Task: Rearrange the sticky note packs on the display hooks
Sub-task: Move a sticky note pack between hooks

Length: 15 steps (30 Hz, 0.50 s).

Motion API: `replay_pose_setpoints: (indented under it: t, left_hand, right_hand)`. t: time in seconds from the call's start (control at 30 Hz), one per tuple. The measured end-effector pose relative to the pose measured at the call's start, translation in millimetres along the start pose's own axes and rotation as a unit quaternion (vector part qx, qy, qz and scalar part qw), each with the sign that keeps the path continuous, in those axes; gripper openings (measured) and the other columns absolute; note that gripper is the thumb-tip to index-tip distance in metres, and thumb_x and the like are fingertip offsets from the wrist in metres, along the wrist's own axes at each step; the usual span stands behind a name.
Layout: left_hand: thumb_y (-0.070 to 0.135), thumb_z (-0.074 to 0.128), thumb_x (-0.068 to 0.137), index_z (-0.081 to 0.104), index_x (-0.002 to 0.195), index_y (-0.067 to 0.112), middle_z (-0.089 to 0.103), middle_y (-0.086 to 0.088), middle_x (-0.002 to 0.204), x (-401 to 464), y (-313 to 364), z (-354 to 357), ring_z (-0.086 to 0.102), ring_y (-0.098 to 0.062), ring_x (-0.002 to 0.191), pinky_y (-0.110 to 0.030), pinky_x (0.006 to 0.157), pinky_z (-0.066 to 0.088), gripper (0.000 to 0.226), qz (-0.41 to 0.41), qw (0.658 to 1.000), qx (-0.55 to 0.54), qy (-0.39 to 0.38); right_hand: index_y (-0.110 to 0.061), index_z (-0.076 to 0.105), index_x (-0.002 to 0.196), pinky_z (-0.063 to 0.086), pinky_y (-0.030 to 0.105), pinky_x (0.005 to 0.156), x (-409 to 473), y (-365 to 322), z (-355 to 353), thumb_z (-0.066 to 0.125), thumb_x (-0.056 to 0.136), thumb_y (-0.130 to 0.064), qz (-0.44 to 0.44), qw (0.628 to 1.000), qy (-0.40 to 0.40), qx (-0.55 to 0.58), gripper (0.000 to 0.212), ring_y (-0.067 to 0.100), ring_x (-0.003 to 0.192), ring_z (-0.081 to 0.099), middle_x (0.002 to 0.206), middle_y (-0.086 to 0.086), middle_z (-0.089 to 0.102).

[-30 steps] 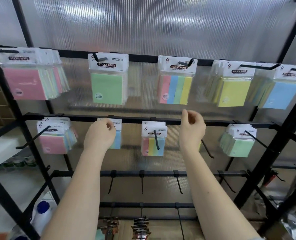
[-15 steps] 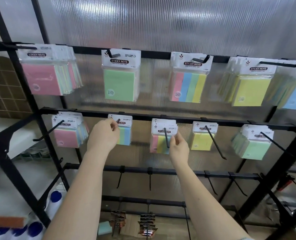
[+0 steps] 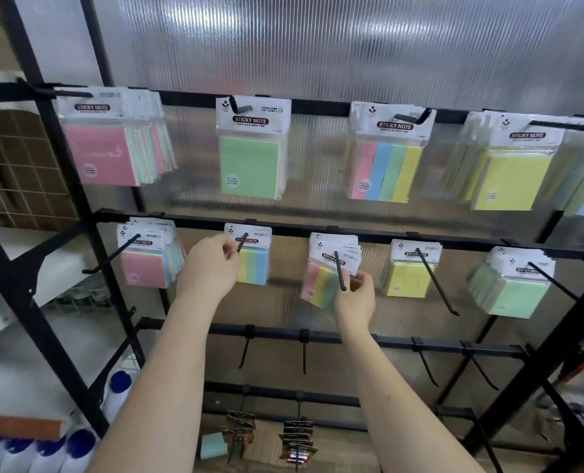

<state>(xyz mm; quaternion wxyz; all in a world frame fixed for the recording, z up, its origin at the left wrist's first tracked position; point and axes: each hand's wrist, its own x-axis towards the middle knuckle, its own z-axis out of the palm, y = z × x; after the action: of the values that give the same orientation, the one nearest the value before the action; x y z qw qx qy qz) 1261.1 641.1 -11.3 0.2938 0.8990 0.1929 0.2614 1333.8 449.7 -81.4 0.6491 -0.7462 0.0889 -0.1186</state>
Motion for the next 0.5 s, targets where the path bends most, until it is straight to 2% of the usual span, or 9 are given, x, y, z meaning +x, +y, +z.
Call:
replay_pose_setpoints:
  t: [0.1, 0.17, 0.37, 0.5]
  left_hand:
    - [0.016, 0.048, 0.093, 0.061, 0.103, 0.021, 0.06, 0.002, 0.104, -1, -2, 1, 0.053, -0.014, 0.089, -0.027, 0.063, 0.039, 0.017, 0.0, 1.0, 0.0, -0.004]
    - [0.017, 0.048, 0.093, 0.06, 0.1, 0.022, 0.06, 0.003, 0.103, -3, -2, 2, 0.052, -0.013, 0.089, -0.022, 0.058, 0.034, 0.015, 0.002, 1.0, 0.0, -0.008]
    - [0.017, 0.047, 0.092, 0.061, 0.094, 0.02, 0.062, 0.001, 0.096, -7, 3, 8, 0.056, -0.017, 0.083, -0.023, 0.054, 0.034, 0.014, 0.005, 1.0, -0.017, -0.014]
    - [0.017, 0.046, 0.094, 0.062, 0.098, 0.018, 0.062, -0.001, 0.096, -14, 11, 14, 0.056, -0.019, 0.085, -0.022, 0.053, 0.034, 0.017, 0.015, 1.0, -0.009, 0.017]
  right_hand:
    - [-0.016, 0.058, 0.086, 0.041, 0.03, 0.072, 6, -2, -5, 0.045, 0.099, -0.031, 0.007, 0.997, -0.061, 0.037, 0.024, 0.017, 0.081, 0.053, 0.087, 0.002, 0.06]
    - [-0.012, 0.057, 0.076, 0.036, 0.029, 0.065, 5, -4, -10, 0.043, 0.1, -0.033, 0.003, 0.996, -0.08, 0.038, 0.034, 0.015, 0.07, 0.046, 0.074, 0.003, 0.054]
    - [-0.015, 0.035, 0.062, 0.019, 0.028, 0.053, -7, -12, -28, 0.041, 0.1, -0.028, -0.033, 0.997, -0.065, -0.004, 0.04, 0.013, 0.054, 0.024, 0.056, -0.004, 0.028]
    - [-0.015, 0.039, 0.06, 0.022, 0.027, 0.052, -22, -18, -45, 0.041, 0.099, -0.026, -0.051, 0.996, -0.066, -0.035, 0.041, 0.012, 0.052, 0.028, 0.053, -0.005, 0.032]
